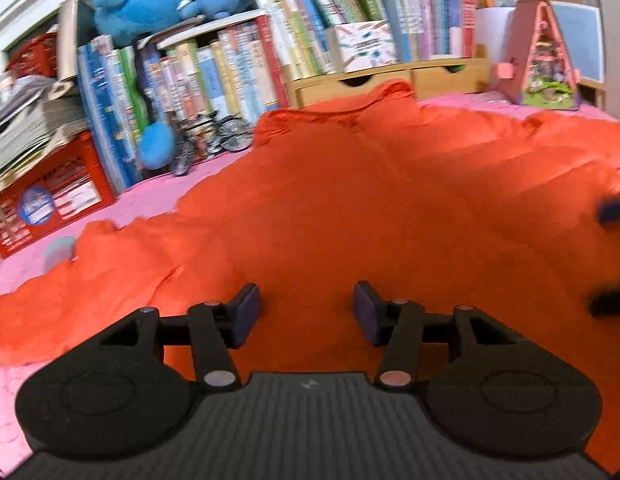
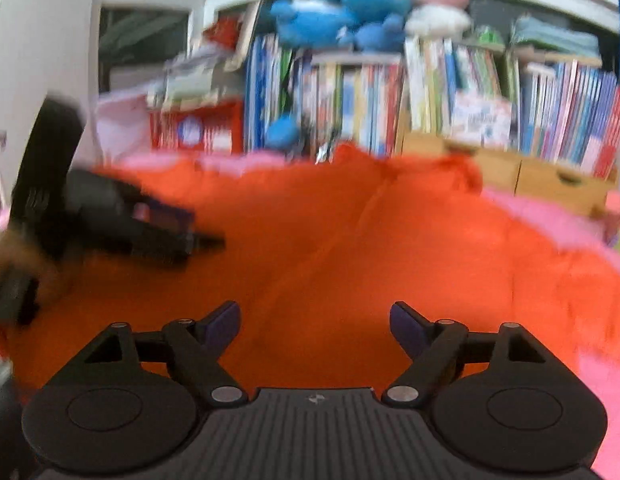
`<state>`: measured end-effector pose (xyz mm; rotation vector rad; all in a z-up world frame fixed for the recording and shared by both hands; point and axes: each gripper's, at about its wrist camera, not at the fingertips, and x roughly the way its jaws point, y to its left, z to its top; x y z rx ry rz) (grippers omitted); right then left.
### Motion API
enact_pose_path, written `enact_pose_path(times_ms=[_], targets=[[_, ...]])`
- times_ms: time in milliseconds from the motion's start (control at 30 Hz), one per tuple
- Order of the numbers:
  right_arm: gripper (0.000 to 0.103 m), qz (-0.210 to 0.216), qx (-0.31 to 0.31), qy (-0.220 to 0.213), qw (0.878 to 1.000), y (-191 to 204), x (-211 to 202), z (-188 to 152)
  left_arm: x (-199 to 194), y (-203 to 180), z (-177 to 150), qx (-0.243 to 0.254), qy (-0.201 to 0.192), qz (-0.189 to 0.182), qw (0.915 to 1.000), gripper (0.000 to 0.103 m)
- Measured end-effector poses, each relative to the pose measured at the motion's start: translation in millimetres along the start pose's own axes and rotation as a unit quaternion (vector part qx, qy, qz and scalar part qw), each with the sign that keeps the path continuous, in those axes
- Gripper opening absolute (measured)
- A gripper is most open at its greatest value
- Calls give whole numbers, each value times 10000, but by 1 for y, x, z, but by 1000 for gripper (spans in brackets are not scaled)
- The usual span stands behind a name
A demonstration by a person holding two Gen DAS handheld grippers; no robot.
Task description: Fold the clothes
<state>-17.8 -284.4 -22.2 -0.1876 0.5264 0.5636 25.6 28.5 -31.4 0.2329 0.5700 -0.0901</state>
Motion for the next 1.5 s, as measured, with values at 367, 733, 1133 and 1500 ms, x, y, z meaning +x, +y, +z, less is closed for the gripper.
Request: enact_pose_path(times_ms=[367,733,1133,1500], targets=[[91,-1914,989,-72,9765,-64,-50,-48,-18,42,-12,-538,349,760,9950,66],[50,-1241,1214,462,9837,-57,8,12,42,69,21,-1101,846,438,9893,78],[57,-1690,1123,951,9746,-112,136,59,116,98,48,-1106,612,976,9872,91],[65,-1382,1736,425,9742,-136,145,73,113,99,74,-1260,647,1241,9821,73]])
